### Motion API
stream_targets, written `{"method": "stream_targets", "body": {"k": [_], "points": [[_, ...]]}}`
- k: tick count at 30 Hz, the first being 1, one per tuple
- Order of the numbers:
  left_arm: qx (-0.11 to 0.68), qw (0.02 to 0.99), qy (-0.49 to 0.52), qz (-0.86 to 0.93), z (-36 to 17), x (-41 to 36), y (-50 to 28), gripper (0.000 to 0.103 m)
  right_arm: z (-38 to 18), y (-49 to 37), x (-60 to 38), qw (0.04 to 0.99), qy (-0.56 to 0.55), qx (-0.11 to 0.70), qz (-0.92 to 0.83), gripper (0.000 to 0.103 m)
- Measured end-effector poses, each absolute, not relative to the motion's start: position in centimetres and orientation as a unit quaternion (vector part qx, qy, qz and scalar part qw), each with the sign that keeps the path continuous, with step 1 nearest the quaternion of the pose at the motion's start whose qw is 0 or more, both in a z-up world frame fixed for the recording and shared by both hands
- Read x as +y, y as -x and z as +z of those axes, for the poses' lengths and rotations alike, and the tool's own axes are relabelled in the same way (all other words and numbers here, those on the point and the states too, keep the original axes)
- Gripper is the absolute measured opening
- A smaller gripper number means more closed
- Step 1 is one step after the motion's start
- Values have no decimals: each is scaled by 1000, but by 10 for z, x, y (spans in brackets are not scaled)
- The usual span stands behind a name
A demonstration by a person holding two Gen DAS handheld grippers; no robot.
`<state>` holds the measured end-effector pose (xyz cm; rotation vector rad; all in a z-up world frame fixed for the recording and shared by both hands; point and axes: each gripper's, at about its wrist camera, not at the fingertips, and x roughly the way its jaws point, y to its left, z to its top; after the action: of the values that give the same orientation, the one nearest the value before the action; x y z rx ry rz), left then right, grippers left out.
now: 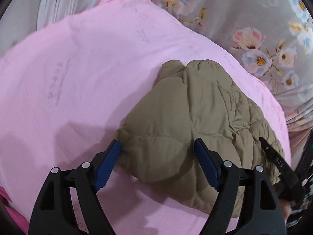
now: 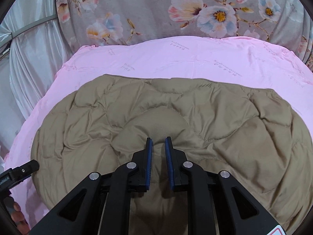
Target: Fold large clothes
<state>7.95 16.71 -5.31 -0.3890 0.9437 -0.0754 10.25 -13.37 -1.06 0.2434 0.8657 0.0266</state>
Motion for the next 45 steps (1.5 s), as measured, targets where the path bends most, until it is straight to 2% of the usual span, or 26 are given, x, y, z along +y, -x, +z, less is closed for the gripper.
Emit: {"method": "stream_targets", "body": {"k": [11, 16, 19, 20, 21, 22, 23, 25, 27, 30, 35, 38, 40, 45], "points": [[467, 845, 259, -1, -65, 192, -62, 77, -21, -96, -138, 907, -132, 400, 24, 15], [460, 853, 248, 0, -66, 180, -72, 94, -22, -96, -138, 907, -133, 399, 25, 15], [453, 853, 259, -27, -66, 169, -86, 93, -23, -97, -138, 907, -132, 400, 25, 15], [455, 849, 266, -37, -65, 165, -92, 91, -23, -96, -138, 907, -133, 400, 25, 15], [456, 847, 271, -45, -64, 163, -95, 81, -23, -96, -138, 906, -134, 400, 26, 15], [455, 844, 278, -58, -61, 161, -97, 62, -23, -96, -137, 906, -134, 401, 25, 15], [454, 844, 279, -66, -56, 158, -99, 56, -23, -97, -138, 905, -136, 402, 25, 15], [436, 855, 268, -83, -35, 155, -97, 24, -22, -99, -138, 902, -138, 408, 20, 15], [416, 861, 268, -115, -9, 153, -92, 16, -20, -103, -136, 898, -142, 416, 17, 17], [374, 878, 251, -163, 38, 144, -82, 10, -15, -110, -129, 893, -146, 426, 19, 18], [307, 909, 171, -223, 111, 98, -63, 10, -21, -125, -106, 879, -170, 442, 62, 18], [308, 915, 127, -228, 122, 63, -68, 10, -10, -125, -102, 872, -141, 466, 56, 18], [306, 918, 103, -229, 128, 51, -68, 10, 5, -112, -118, 863, -161, 475, 59, 18], [310, 918, 74, -236, 134, 39, -65, 10, 24, -49, -164, 853, -153, 496, 57, 18]]}}
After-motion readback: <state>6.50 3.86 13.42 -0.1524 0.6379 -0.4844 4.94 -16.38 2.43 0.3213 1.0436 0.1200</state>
